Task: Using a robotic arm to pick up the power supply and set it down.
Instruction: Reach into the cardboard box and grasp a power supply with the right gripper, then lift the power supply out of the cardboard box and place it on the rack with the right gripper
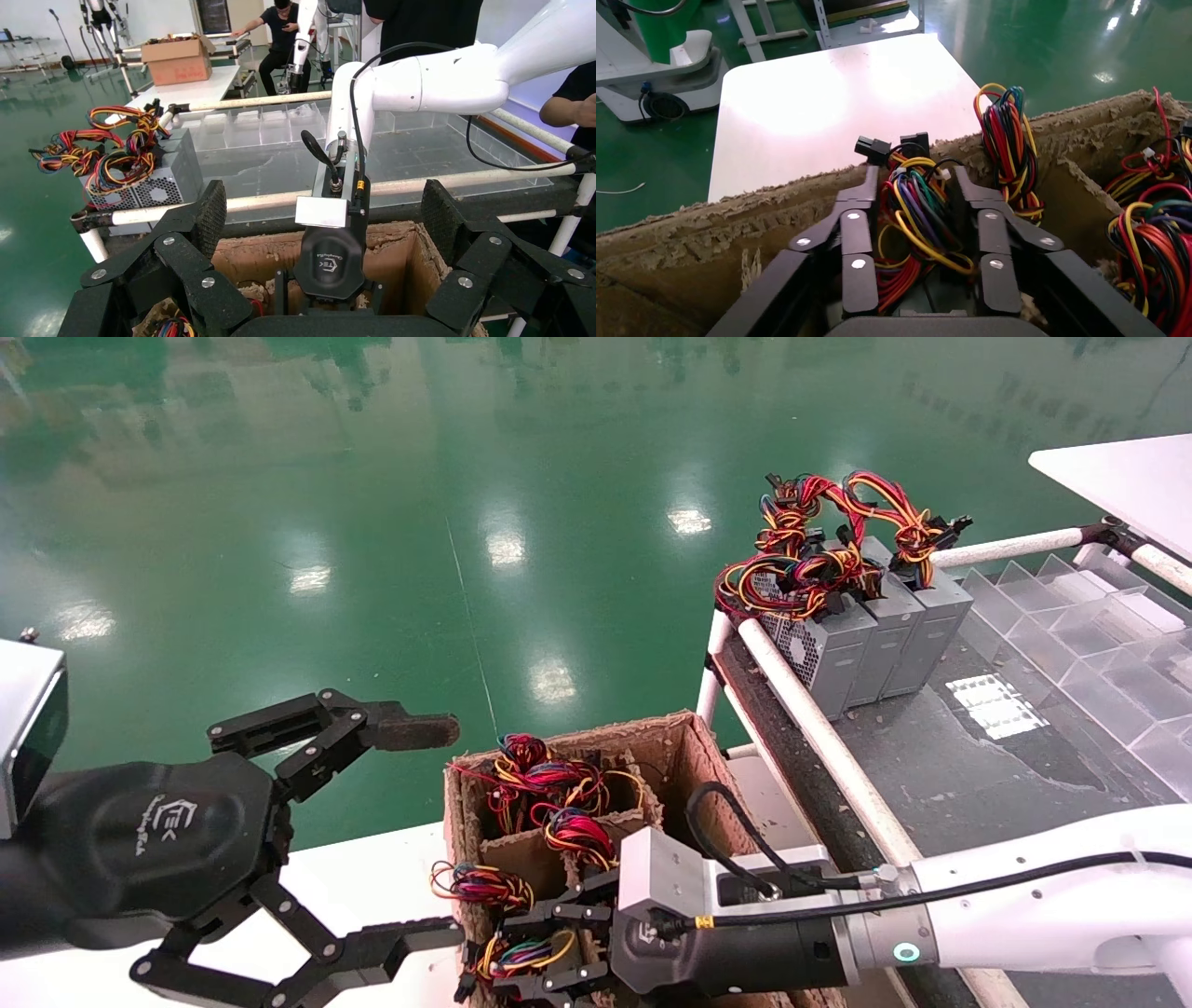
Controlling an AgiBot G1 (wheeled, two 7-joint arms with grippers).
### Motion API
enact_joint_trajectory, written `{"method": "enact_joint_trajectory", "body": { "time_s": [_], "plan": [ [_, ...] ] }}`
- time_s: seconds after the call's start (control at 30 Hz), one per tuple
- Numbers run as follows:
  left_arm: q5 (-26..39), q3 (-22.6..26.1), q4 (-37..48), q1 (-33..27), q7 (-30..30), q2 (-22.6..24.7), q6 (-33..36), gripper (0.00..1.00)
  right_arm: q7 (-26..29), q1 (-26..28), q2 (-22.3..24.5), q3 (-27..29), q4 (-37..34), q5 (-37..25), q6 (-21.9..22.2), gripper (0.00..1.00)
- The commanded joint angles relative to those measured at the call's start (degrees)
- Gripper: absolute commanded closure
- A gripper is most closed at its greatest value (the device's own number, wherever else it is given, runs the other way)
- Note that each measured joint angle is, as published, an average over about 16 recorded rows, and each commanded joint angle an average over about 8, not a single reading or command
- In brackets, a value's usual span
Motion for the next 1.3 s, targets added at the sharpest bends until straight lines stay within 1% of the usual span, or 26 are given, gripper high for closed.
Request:
{"method": "enact_joint_trajectory", "body": {
  "time_s": [0.03,0.4,0.7,0.87,1.3],
  "plan": [
    [0.0,0.0,0.0,0.0,0.0,0.0,0.0,0.0,-0.3,0.0,0.1,0.0,-0.4,0.0,-0.2,1.0],
    [0.0,0.0,0.0,0.0,0.0,0.0,0.0,0.0,-1.2,-0.4,0.4,0.5,-1.8,0.9,-0.6,1.0],
    [0.0,0.0,0.0,0.0,0.0,0.0,0.0,0.0,-1.9,-0.9,2.2,2.8,-1.6,4.9,-2.1,1.0],
    [0.0,0.1,0.0,0.0,0.0,0.0,0.0,0.0,-1.5,-1.6,4.3,5.0,0.4,8.1,-2.2,1.0],
    [-0.1,0.1,0.0,0.0,0.0,0.0,0.0,0.0,1.3,-4.1,11.4,12.3,8.7,17.9,-0.5,1.0]
  ]
}}
